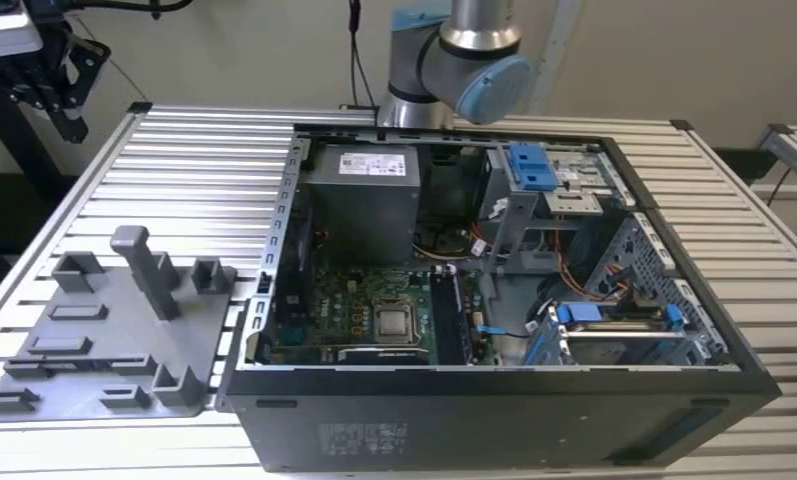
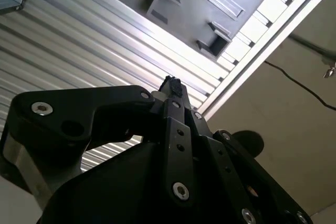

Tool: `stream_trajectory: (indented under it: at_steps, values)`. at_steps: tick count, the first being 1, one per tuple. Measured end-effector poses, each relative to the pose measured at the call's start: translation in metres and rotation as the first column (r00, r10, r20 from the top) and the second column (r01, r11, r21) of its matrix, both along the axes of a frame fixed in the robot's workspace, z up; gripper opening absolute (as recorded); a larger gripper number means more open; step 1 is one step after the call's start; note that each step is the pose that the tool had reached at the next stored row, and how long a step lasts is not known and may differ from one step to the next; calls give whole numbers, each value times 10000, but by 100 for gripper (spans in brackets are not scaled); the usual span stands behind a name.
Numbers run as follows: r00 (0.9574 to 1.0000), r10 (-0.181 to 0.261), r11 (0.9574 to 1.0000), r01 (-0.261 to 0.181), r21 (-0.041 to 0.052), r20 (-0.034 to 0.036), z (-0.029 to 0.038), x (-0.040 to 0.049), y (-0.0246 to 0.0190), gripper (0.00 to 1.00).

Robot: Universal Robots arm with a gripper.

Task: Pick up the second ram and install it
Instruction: 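Reach for the second ram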

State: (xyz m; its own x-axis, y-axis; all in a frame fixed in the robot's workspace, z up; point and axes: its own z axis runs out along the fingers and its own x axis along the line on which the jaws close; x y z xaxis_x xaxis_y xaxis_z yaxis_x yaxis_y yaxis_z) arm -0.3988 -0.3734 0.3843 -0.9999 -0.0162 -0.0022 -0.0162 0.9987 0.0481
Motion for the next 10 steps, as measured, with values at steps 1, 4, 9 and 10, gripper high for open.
stream_trajectory:
  at_steps: [1, 4, 9, 10]
  values:
    - [10000, 1, 10000, -1, 0, 1, 0, 0, 0, 11]
    - [10000, -1, 10000, 1, 0, 1, 0, -3, 0, 11]
    - [10000, -1, 10000, 1, 0, 0, -6, -23, -42, 11]
    - [10000, -1, 10000, 1, 0, 1, -8, -28, -58, 11]
